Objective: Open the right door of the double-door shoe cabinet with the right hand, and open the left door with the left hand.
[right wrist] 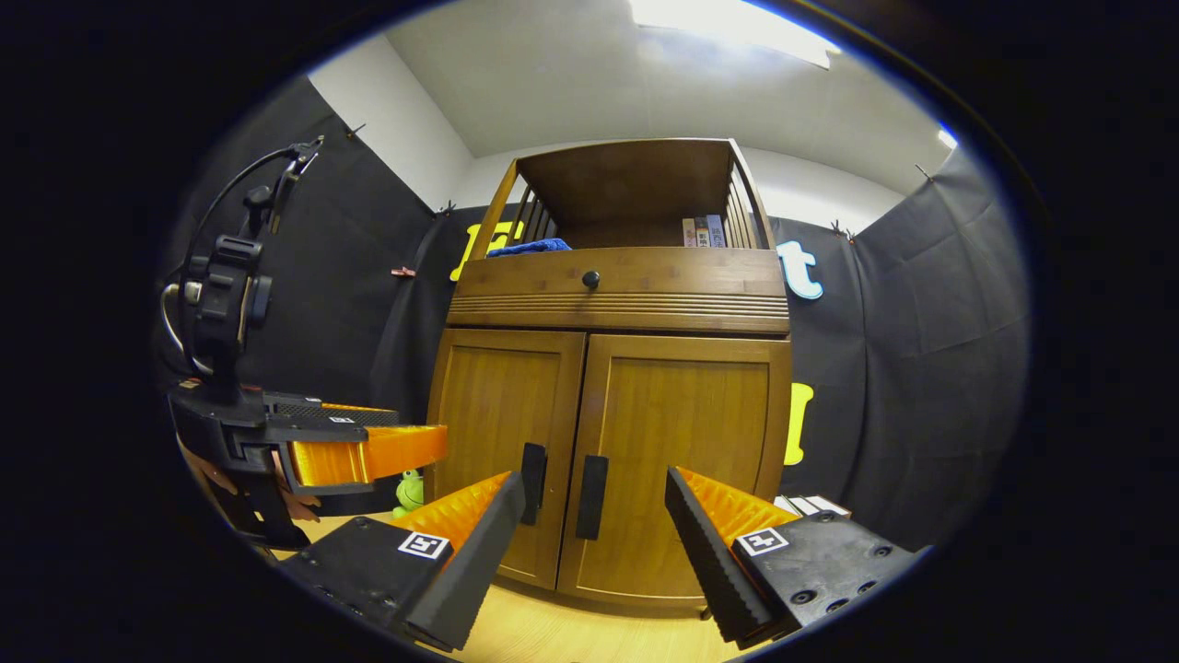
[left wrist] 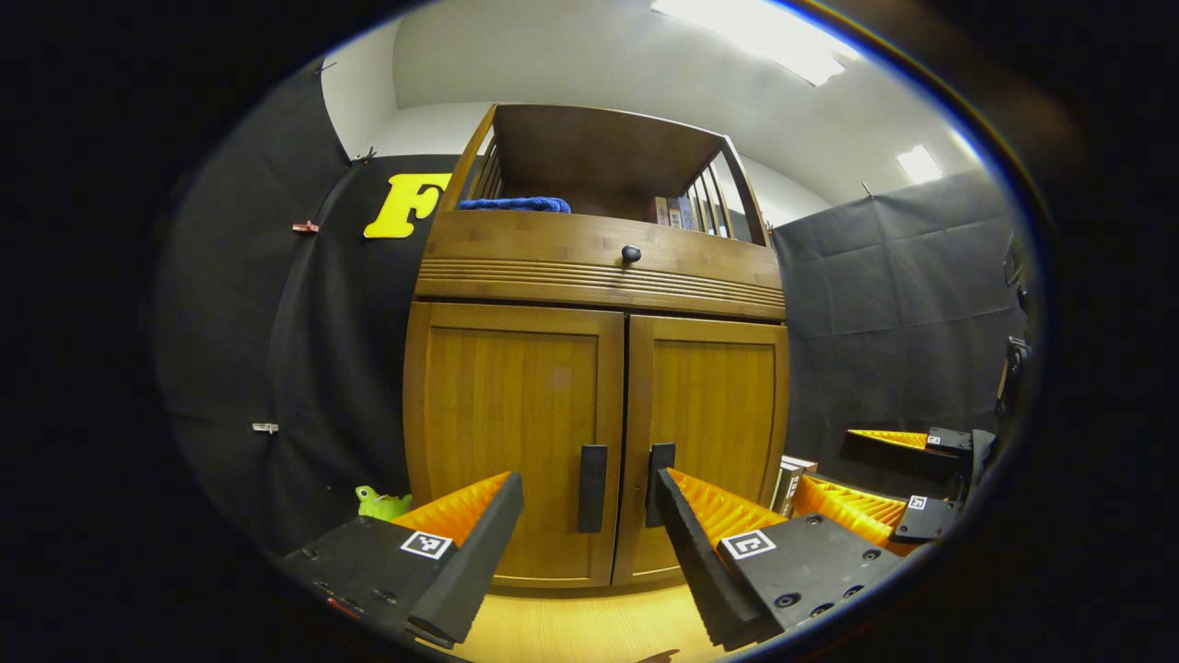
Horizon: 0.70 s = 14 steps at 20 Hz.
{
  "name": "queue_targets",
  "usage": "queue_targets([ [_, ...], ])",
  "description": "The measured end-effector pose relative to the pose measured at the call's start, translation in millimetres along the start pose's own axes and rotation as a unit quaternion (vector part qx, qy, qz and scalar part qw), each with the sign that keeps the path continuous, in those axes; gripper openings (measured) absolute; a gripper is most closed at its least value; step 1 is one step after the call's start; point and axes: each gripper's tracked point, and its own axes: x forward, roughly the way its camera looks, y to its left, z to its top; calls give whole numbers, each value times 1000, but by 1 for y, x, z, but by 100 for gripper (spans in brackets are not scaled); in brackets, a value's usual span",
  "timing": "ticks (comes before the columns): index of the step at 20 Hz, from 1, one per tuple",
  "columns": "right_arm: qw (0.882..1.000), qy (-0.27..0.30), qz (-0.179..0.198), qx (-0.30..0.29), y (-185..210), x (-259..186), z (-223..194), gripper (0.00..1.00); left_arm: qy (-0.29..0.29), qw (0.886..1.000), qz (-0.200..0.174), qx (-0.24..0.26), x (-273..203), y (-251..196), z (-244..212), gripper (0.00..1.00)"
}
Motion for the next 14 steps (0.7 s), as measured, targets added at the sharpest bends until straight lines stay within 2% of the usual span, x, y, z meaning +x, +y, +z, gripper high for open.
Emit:
queue_targets([
  [4, 1000, 6, 0, -2, 2, 7, -3, 97, -2, 1000, 1, 12, -3, 2, -1, 90],
  [8, 1000, 6, 17, 1, 11, 24, -5, 97, -4, 1000, -7, 28, -13, -3, -3, 92],
  [9, 1000, 6, 19, 2, 13, 28, -7, 97, -6, 999, -7, 31, -15, -3, -2, 88],
  [14, 1000, 9, 26, 10, 19, 36, -15, 97, -13, 999, -18, 28, -24, -4, -1, 90],
])
